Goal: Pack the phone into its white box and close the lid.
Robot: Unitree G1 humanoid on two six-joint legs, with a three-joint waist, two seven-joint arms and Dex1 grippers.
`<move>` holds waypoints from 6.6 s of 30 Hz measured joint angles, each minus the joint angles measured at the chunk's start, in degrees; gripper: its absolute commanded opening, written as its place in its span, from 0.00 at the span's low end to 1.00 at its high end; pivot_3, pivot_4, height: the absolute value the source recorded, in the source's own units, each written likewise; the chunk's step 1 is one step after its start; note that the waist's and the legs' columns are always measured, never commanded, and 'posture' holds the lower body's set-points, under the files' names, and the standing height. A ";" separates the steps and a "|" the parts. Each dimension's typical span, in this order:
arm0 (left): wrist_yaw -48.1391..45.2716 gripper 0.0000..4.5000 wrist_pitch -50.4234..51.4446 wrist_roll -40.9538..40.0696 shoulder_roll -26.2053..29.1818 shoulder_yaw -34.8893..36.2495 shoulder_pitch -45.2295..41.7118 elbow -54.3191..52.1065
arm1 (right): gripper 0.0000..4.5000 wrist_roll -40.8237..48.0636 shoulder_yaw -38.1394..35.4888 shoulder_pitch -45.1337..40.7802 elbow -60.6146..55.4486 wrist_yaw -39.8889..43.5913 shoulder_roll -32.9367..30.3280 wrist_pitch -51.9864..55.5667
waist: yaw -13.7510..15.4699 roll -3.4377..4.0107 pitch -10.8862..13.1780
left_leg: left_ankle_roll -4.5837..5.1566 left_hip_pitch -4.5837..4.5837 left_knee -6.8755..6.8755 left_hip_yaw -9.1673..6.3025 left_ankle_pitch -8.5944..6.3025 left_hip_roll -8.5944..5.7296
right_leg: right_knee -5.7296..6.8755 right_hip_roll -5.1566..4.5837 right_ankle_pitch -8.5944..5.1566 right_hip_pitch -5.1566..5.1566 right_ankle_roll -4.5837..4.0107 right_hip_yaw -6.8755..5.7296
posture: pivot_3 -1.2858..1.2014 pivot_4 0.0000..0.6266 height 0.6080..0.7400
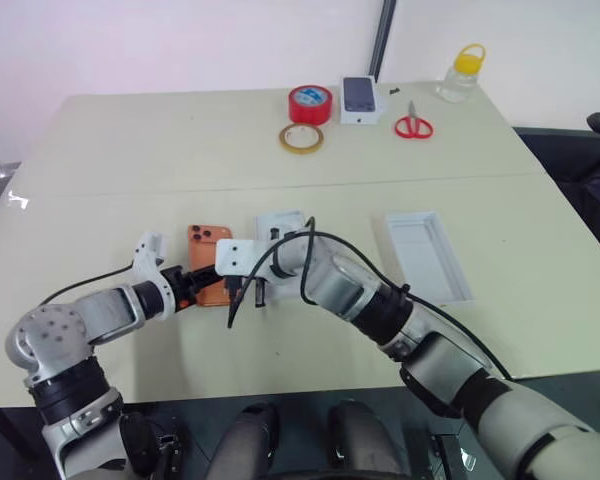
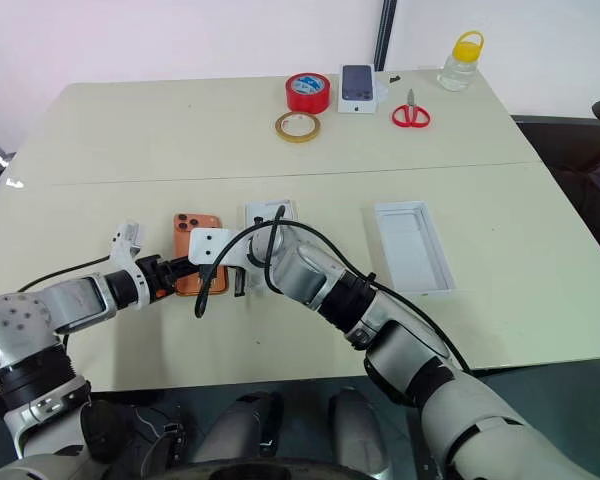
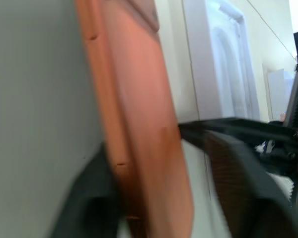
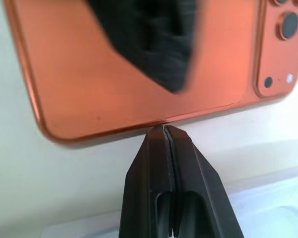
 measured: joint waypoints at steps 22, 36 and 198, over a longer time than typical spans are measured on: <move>10.27 0.02 -0.01 -12.83 -4.15 6.07 0.07 2.98 | 0.00 4.22 -3.93 5.31 -19.65 3.16 -10.43 10.35 | -0.08 -0.04 -0.01 | 0.00 -0.01 -0.03 0.02 0.00 0.03 | 0.01 0.02 0.00 -0.01 0.00 0.04 | 0.52 0.24 1.00; 28.20 0.02 -12.38 -35.55 -2.94 -3.48 -4.35 5.79 | 0.00 14.71 -19.15 11.72 -29.50 4.85 -21.87 4.29 | 1.74 -0.16 0.06 | 0.03 -0.07 0.04 0.04 -0.02 -0.01 | -0.13 -0.04 0.00 0.04 0.02 0.04 | 0.52 0.24 1.00; -43.56 0.00 -59.04 41.43 10.87 -52.68 -11.25 4.60 | 0.85 29.26 -33.70 16.15 -31.25 -3.79 -40.55 47.38 | 1.63 -0.11 0.11 | 0.15 -0.16 0.06 0.09 -0.08 -0.02 | -0.17 -0.11 -0.02 0.03 0.03 0.04 | 0.52 0.24 1.00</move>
